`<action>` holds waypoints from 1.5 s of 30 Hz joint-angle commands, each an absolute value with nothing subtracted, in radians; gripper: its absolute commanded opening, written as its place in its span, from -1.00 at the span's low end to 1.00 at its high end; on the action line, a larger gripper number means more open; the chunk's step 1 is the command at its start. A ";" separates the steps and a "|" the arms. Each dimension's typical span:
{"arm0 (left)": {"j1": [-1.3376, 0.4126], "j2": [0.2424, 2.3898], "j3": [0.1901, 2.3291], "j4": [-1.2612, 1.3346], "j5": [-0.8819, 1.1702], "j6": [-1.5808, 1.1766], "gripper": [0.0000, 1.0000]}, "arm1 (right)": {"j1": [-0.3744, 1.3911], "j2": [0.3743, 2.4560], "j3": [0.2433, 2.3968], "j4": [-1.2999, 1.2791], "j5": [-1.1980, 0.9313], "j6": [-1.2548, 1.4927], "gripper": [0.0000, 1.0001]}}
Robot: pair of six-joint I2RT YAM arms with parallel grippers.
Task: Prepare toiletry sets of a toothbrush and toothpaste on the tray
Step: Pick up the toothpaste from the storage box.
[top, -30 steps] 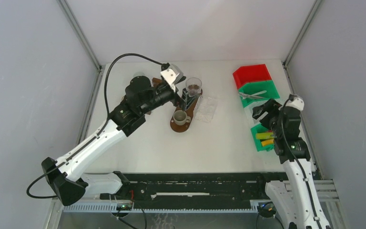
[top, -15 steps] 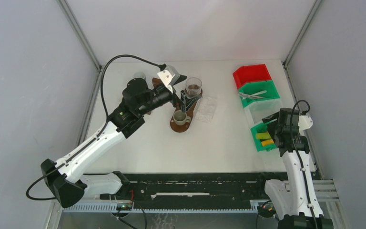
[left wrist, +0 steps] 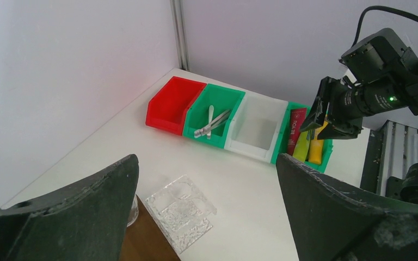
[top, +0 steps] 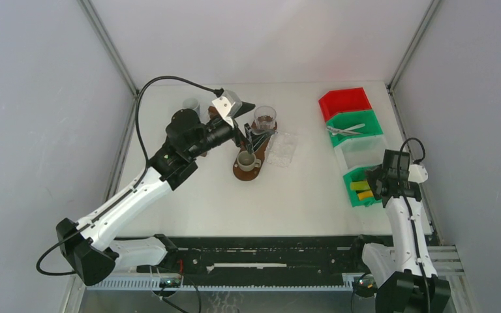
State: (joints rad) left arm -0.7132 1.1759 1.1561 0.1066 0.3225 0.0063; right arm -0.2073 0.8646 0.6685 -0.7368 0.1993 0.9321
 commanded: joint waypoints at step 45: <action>-0.680 1.138 1.091 0.258 0.394 -0.051 1.00 | -0.366 0.835 0.574 -0.506 -0.009 0.938 -0.75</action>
State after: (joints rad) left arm -0.6846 1.1610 1.1053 0.2016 0.3702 -0.0303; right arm -0.3565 0.9035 0.5636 -0.5240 0.0170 0.9592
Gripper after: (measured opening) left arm 0.998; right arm 0.339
